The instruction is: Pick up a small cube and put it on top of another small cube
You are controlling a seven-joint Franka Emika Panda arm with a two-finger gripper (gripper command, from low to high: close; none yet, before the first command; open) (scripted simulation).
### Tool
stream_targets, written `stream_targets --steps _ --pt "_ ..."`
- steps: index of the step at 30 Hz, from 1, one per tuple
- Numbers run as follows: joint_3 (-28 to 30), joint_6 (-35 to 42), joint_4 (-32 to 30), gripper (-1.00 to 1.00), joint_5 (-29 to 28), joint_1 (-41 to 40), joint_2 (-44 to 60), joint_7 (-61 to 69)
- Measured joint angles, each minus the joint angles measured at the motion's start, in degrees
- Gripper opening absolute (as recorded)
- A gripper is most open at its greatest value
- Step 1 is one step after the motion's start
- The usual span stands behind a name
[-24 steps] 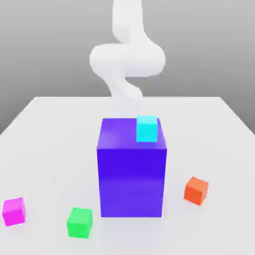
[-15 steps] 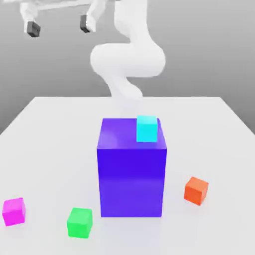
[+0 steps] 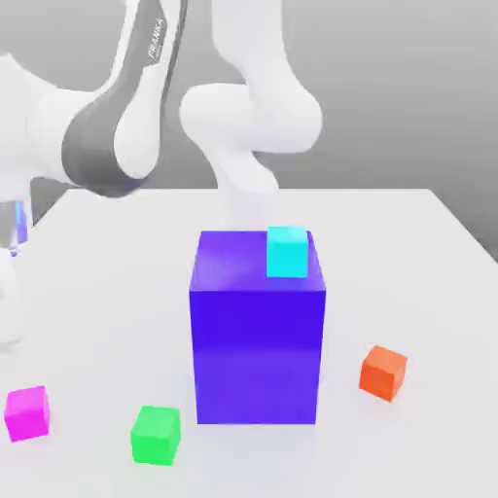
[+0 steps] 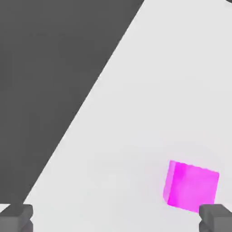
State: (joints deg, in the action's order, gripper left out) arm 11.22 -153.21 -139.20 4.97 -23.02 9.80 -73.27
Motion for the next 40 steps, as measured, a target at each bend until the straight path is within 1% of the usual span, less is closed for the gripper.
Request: stream_targets --steps 3,7,8,15,20,26,31,33,36,37,40 --pt "0.31 -2.76 -0.37 0.00 3.08 -2.14 6.39 -0.60" --pt "-2.67 -8.80 1.14 0.00 6.47 -4.95 14.67 1.44" --pt "-3.25 -9.86 1.43 -1.00 6.96 -5.43 16.03 1.80" --pt "-3.34 -9.95 1.41 -1.00 6.81 -5.56 16.03 1.68" --pt "-0.54 -3.16 -0.65 -1.00 2.95 -3.25 7.13 -1.54" --pt "-3.73 -0.11 -5.44 -1.00 0.86 3.86 -1.07 -12.63" --pt "-7.43 1.74 -9.63 -1.00 -3.69 10.54 -7.26 -24.65" --pt "-7.46 -0.43 -10.06 -1.00 -4.16 11.00 -5.55 -26.27" --pt "-7.78 -5.66 -9.94 -1.00 -3.44 10.84 -0.18 -26.13" --pt "-8.05 -7.37 -9.87 1.00 -3.12 10.67 1.62 -25.91" --pt "-8.04 -7.37 -9.86 1.00 -3.12 10.66 1.62 -25.91"
